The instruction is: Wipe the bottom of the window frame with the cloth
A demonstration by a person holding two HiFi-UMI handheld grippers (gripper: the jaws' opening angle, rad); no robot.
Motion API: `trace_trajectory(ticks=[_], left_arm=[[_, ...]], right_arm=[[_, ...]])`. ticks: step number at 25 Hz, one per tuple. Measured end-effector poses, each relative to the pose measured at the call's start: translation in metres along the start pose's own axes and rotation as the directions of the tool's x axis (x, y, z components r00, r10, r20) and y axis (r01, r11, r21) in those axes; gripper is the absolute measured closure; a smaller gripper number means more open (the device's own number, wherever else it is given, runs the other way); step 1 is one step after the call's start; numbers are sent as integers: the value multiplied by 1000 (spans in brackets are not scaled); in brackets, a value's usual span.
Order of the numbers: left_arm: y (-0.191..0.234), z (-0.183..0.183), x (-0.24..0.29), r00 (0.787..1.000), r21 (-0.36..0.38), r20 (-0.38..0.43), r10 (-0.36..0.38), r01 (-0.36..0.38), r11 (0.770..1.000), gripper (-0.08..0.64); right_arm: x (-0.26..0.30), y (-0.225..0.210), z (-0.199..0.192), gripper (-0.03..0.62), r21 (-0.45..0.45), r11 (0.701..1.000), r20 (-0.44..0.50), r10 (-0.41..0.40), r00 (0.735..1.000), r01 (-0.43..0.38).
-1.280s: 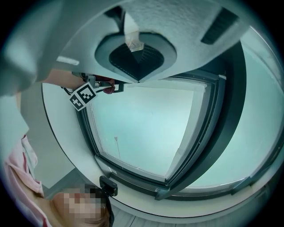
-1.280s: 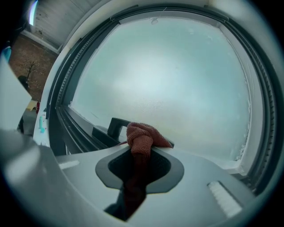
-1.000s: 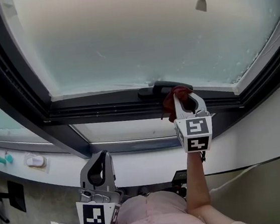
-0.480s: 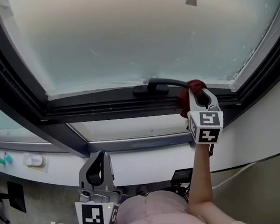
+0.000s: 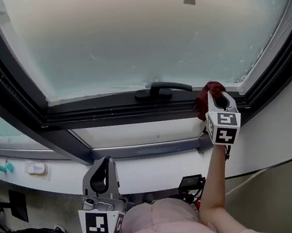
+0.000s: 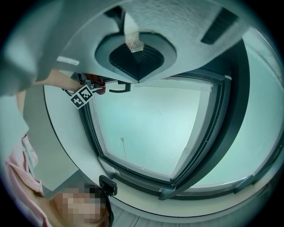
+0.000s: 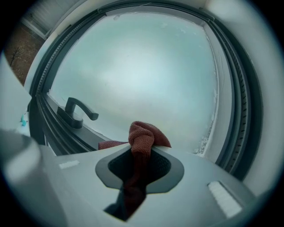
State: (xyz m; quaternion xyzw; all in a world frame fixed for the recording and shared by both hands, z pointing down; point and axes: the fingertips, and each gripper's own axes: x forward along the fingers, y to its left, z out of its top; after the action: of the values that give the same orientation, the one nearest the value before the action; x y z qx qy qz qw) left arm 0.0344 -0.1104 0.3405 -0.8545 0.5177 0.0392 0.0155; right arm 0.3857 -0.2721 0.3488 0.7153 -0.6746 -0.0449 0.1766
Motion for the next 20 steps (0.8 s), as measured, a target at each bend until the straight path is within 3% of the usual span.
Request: trace_trajectory(ticks=[20], left_arm=[[-14, 1, 13, 1000, 9, 1, -21, 21, 1000, 566]], right_arm=[[0, -112, -41, 523, 97, 979, -46, -177, 983, 180]])
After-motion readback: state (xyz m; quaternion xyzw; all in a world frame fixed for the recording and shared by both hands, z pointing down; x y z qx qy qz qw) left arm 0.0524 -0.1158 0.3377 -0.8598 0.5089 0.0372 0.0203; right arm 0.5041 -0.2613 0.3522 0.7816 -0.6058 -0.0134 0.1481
